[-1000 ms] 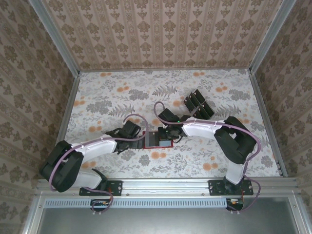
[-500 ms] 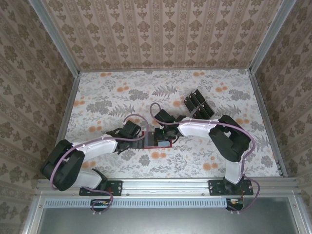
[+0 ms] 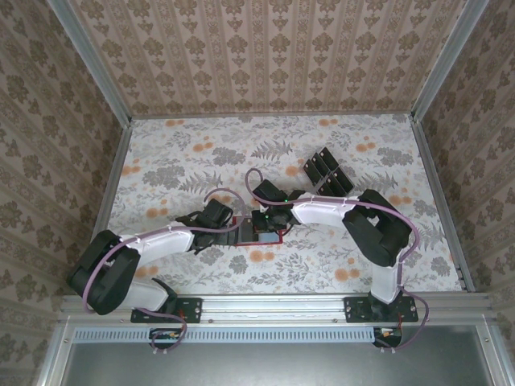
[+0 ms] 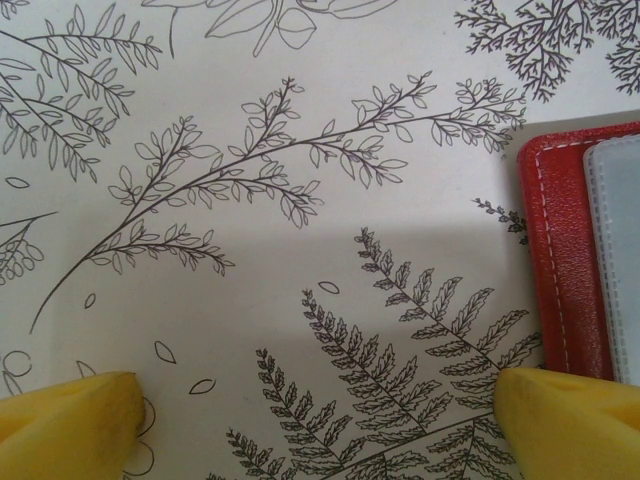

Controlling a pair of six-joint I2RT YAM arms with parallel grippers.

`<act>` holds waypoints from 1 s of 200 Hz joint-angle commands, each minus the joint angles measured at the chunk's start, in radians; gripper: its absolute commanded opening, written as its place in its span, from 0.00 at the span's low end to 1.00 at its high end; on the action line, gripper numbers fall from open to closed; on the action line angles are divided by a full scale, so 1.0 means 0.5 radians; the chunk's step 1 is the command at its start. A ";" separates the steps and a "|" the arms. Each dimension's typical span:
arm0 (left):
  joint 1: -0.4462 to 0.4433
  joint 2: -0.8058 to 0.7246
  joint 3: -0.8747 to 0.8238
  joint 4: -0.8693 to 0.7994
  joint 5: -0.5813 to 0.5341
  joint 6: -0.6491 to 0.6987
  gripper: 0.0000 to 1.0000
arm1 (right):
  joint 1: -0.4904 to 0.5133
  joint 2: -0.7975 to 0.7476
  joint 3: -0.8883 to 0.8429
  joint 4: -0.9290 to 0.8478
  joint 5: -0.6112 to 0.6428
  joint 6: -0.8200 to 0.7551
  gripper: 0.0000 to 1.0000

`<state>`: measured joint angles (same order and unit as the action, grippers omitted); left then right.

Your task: Put the credit cards into the card holder

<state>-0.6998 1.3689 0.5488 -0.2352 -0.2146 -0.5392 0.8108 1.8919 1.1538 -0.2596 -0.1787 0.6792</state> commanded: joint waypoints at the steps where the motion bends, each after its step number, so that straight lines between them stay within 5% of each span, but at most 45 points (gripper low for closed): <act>1: -0.008 0.088 -0.067 0.088 0.076 -0.023 1.00 | 0.023 0.067 0.060 0.047 -0.073 0.046 0.00; 127: -0.022 0.091 -0.075 0.093 0.077 -0.032 1.00 | 0.035 -0.176 -0.016 -0.029 0.078 0.028 0.00; 200: -0.023 0.090 -0.077 0.093 0.074 -0.030 1.00 | 0.018 -0.049 -0.034 -0.030 0.116 0.025 0.00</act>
<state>-0.7071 1.3708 0.5472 -0.2314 -0.2234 -0.5396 0.8268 1.8301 1.1431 -0.2436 -0.1555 0.7025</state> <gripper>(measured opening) 0.997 0.068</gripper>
